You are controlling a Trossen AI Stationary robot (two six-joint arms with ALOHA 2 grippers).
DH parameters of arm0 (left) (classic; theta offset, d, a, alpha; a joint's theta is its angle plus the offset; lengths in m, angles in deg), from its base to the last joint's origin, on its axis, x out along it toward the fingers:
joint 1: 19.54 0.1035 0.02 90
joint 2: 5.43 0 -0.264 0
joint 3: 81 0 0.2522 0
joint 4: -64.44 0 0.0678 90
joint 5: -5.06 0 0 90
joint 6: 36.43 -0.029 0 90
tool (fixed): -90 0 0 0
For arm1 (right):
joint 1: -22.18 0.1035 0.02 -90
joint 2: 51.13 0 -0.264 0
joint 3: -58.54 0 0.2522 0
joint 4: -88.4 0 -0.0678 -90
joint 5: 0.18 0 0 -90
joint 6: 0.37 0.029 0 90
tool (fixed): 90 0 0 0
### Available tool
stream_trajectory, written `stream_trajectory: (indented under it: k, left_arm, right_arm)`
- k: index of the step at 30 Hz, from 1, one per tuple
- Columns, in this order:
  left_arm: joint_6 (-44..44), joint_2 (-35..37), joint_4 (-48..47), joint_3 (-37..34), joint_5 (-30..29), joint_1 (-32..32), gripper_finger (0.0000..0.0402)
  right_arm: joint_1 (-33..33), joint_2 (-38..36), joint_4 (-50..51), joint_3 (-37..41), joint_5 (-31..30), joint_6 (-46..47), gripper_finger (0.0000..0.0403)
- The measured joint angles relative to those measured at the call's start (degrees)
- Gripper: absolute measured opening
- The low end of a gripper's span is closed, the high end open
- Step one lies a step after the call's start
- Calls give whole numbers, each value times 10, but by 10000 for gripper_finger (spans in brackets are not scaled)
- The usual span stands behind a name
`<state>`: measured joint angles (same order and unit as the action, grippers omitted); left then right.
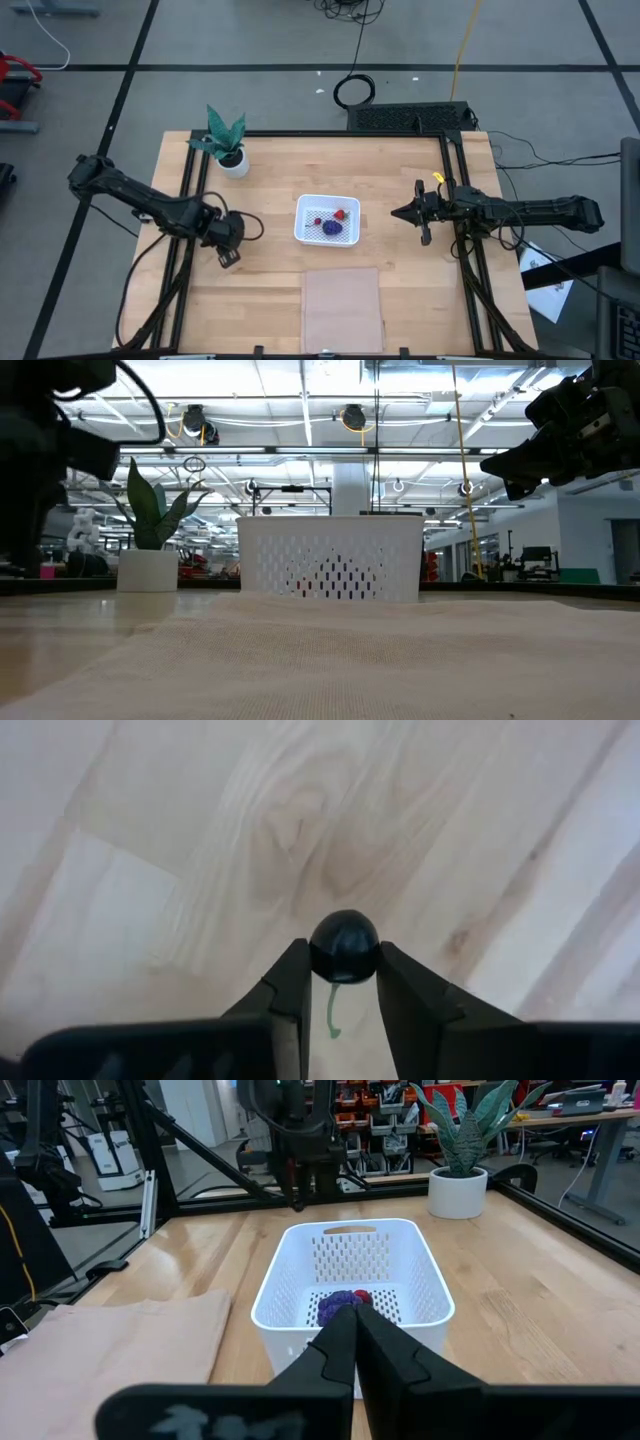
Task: Pick and placing Produce into tupperware
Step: Put the black cherry into the white bin
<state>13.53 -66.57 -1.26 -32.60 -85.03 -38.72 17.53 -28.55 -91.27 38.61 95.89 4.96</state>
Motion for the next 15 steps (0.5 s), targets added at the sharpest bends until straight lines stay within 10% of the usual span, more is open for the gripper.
stream_trajectory:
  k: [15]
  left_arm:
    - [-93, 0, -174, 154, -36, 73, 81]
  right_arm:
    - [0, 0, 0, 0, 0, 0, 0]
